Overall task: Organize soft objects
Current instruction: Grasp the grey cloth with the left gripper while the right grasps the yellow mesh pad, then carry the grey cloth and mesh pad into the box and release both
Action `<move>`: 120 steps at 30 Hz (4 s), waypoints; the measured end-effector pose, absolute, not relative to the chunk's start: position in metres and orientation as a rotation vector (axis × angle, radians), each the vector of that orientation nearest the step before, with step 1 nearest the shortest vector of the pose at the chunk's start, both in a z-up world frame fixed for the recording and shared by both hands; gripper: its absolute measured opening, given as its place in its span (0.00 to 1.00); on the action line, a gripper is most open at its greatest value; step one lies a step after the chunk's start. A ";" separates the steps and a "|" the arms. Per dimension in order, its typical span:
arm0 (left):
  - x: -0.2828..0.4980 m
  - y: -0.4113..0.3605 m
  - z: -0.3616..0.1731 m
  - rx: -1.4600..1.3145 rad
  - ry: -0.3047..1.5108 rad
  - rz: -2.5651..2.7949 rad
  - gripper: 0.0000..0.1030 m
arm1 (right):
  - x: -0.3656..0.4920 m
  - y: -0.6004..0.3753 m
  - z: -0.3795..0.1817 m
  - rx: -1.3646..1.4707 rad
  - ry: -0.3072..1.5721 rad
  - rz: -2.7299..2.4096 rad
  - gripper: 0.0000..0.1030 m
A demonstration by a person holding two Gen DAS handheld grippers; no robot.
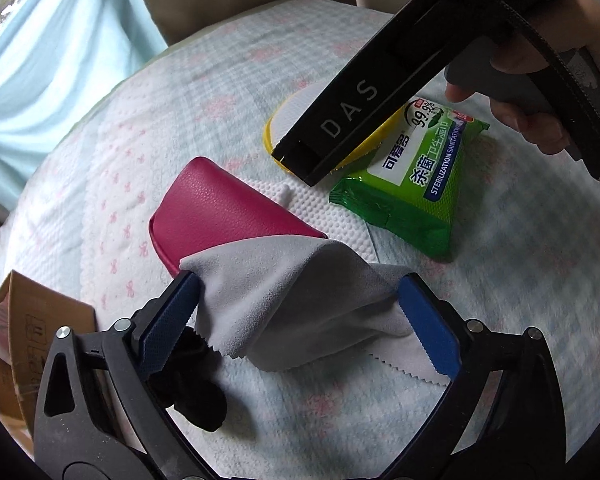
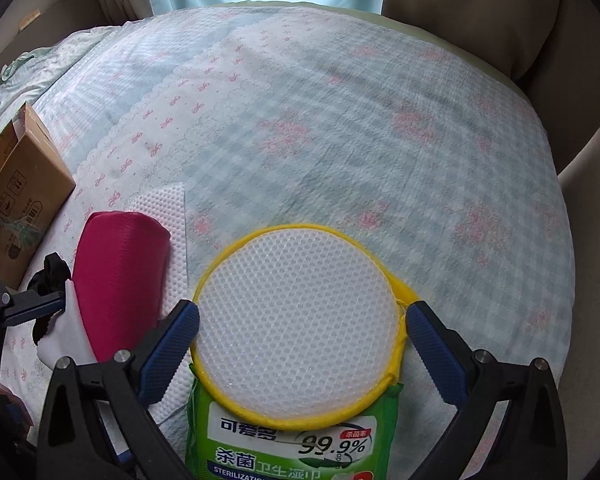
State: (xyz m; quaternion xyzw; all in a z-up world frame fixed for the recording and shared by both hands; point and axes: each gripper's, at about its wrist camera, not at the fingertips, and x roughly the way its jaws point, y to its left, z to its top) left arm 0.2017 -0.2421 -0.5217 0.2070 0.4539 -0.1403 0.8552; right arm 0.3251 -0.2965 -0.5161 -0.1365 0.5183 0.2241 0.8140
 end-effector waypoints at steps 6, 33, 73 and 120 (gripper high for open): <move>0.200 -0.245 -0.526 0.494 0.938 -0.266 0.83 | 0.329 -0.297 -0.526 -0.288 1.135 0.493 1.00; 0.203 -0.235 -0.505 0.455 0.939 -0.304 0.17 | 0.326 -0.282 -0.523 -0.325 1.140 0.566 0.42; 0.204 -0.101 -0.260 0.163 0.864 -0.240 0.14 | 0.246 -0.241 -0.225 -0.160 0.948 0.321 0.36; 0.275 0.225 -0.444 0.212 1.472 -0.392 0.14 | 0.230 0.089 -0.421 0.224 1.409 0.071 0.37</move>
